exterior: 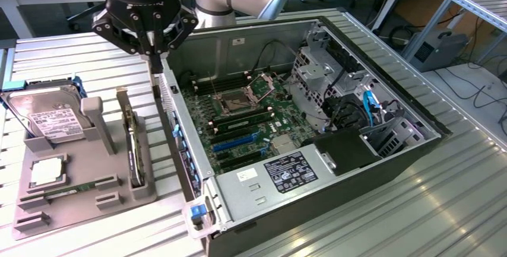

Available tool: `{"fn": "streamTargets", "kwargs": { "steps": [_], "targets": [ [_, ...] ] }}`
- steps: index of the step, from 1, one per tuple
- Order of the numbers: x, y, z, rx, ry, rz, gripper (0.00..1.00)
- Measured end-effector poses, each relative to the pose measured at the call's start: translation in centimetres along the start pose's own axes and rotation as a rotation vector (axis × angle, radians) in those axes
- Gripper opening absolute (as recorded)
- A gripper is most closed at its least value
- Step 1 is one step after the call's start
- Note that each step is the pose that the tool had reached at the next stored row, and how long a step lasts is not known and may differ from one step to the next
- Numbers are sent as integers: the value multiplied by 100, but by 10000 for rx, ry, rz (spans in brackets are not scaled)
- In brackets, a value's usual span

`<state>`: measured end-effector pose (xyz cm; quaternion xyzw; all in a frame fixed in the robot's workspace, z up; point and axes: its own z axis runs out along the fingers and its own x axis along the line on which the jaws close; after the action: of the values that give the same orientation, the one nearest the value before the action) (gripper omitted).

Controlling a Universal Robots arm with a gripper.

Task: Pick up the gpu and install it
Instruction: 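Reach for the gpu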

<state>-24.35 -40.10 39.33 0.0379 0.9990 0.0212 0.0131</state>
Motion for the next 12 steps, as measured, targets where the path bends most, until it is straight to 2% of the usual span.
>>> {"fn": "streamTargets", "kwargs": {
  "steps": [12],
  "targets": [
    [31,-2,-1,0,0,0,11]
  ]
}}
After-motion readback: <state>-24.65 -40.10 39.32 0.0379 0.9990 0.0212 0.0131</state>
